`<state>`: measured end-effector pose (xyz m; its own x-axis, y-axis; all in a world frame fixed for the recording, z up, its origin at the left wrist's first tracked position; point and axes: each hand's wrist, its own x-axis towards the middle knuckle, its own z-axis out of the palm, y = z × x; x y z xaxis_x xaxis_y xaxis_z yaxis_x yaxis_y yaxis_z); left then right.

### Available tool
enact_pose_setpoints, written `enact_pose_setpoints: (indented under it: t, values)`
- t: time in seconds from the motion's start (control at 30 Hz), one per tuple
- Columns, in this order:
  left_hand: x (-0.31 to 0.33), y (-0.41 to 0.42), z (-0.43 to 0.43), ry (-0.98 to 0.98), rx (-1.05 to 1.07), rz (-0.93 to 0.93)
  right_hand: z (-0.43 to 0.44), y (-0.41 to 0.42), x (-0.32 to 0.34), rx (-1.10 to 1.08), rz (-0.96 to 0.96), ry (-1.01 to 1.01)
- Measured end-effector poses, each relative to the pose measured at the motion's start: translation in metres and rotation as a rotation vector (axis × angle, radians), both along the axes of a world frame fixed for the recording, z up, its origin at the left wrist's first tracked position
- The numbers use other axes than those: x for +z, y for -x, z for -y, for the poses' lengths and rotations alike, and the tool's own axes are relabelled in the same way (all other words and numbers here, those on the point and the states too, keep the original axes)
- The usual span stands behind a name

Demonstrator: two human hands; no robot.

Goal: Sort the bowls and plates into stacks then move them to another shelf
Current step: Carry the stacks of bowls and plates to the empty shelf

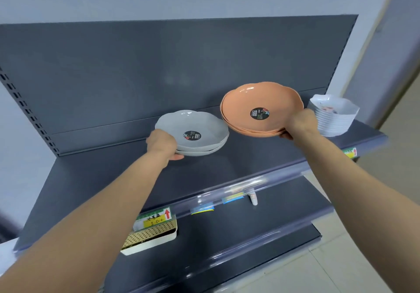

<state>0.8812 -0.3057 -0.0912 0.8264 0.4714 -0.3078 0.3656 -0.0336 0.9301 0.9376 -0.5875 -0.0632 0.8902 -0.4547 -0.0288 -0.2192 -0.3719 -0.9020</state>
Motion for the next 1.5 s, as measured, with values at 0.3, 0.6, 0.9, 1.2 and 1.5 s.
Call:
enact_pose_setpoints:
  t: [0.3,0.6,0.9,1.2,1.5]
  values:
    - [-0.034,-0.060,0.025,-0.059,0.044,-0.095,0.032,-0.075,-0.045,0.021,-0.086,-0.100]
    - [-0.065,-0.113,0.059,-0.103,0.193,-0.137,0.065,-0.158,-0.079,0.140,-0.259,0.035]
    - [-0.094,-0.122,0.078,-0.077,0.324,-0.134,0.077,-0.194,-0.113,0.207,-0.334,0.101]
    - [-0.095,-0.123,0.080,-0.055,0.335,-0.191,0.076,-0.203,-0.119,0.290,-0.463,0.100]
    - [-0.089,-0.114,0.060,-0.269,0.314,-0.213,0.047,-0.184,-0.090,0.292,-0.045,0.536]
